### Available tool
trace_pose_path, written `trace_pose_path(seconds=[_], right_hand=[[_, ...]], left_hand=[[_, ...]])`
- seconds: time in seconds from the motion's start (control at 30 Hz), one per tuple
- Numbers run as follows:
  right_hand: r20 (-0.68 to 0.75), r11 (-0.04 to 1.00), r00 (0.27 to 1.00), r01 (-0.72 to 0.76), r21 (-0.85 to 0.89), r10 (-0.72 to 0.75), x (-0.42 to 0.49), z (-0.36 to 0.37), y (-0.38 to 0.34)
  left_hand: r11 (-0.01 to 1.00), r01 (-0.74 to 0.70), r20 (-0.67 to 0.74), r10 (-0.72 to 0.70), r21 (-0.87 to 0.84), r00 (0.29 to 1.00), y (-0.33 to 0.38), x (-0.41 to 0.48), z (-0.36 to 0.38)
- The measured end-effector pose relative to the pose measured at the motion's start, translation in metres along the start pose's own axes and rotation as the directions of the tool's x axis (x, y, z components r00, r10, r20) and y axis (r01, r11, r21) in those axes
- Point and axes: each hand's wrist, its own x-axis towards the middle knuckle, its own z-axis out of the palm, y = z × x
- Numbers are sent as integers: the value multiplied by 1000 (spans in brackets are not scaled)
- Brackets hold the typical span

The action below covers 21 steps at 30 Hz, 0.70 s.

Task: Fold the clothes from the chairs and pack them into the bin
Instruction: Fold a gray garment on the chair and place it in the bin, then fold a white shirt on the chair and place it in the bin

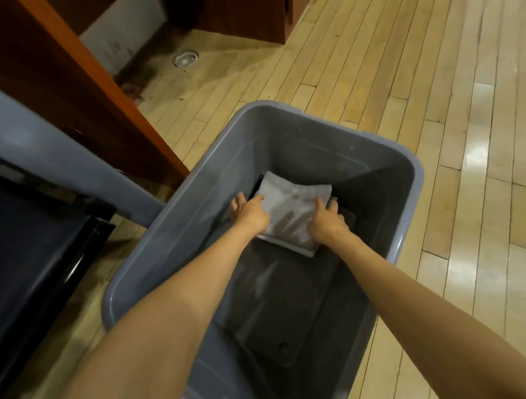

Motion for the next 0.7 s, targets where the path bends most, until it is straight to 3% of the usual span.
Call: trace_pose_path(seconds=[0.1, 0.2, 0.3, 0.43, 0.6, 0.7], right_hand=[[39, 978, 999, 34, -205, -26, -8, 9, -3], [9, 957, 995, 99, -274, -101, -22, 12, -14], [-33, 914, 969, 219, -342, -244, -46, 8, -31], [-10, 780, 889, 397, -485, -458, -91, -1, -66], [-15, 539, 639, 635, -554, -769, -168, 0, -131], [-61, 331, 358, 767, -550, -932, -225, 9, -175]], left_hand=[[996, -56, -12, 57, 67, 998, -7, -14, 4], [982, -64, 17, 62, 178, 998, -10, -41, -4], [961, -82, 30, 76, 264, 997, -17, -72, -20], [956, -48, 5, 48, 289, 999, -36, -126, -56], [940, 51, -306, 58, 337, 950, -82, -216, -123], [945, 128, -502, 43, 300, 864, -126, -285, -160]])
